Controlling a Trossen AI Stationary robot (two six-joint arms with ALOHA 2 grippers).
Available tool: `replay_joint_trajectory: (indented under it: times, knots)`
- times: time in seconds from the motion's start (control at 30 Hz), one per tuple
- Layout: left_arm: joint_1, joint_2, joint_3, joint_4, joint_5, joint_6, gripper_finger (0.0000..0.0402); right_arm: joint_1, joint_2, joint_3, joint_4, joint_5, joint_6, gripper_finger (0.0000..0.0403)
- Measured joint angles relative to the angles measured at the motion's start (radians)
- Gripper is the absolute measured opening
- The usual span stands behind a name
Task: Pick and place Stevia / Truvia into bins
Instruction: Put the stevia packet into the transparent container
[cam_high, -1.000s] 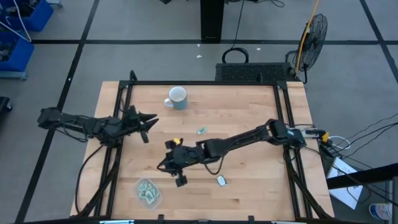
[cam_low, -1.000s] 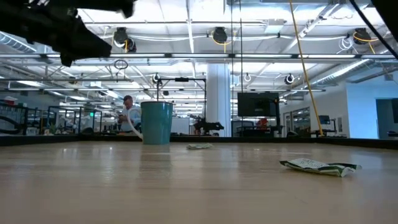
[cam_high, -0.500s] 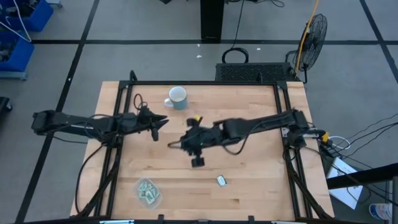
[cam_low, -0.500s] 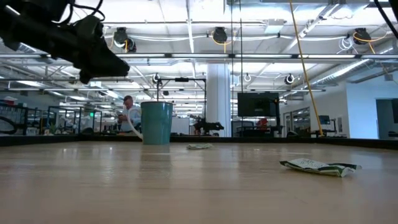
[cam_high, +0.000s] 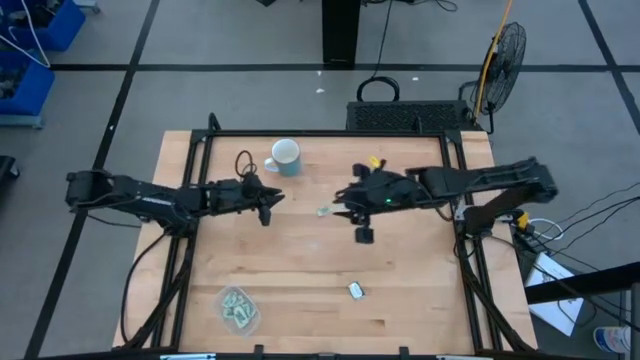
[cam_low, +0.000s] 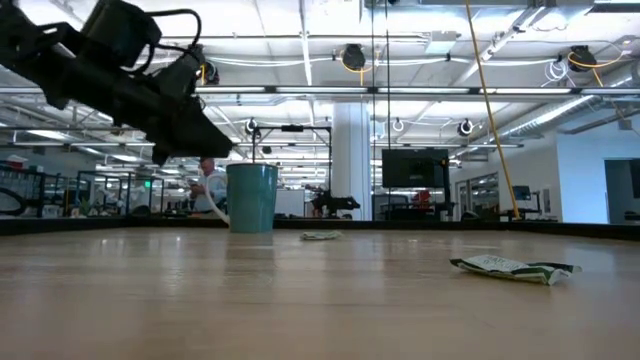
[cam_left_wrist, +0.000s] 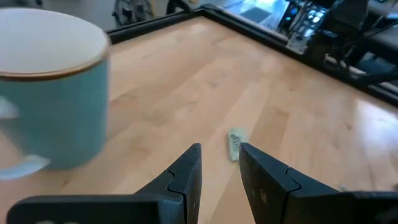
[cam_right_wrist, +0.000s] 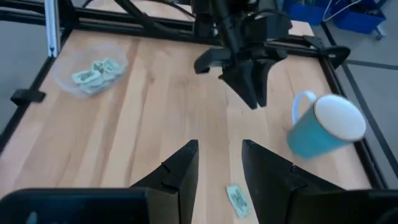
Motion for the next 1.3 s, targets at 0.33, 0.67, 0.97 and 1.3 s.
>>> replay_joint_trajectory:
  times: [0.33, 0.67, 0.97, 1.3]
  knots:
    - [0.006, 0.359, 0.259, -0.02, 0.076, 0.021, 0.0113, -0.009, -0.208, -0.499, 0.349, -0.002, 0.122, 0.0116]
    - [-0.016, 0.615, 0.46, -0.059, 0.085, 0.025, 0.0113, -0.01, -0.276, -0.771, 0.597, -0.001, 0.235, 0.0116]
    - [-0.017, 0.741, 0.47, -0.057, 0.044, -0.012, 0.0113, -0.01, -0.288, -0.833, 0.738, 0.0, 0.225, 0.0116]
    - [-0.019, 0.754, 0.471, -0.027, 0.048, -0.038, 0.0113, -0.01, -0.287, -0.854, 0.747, 0.0, 0.224, 0.0116]
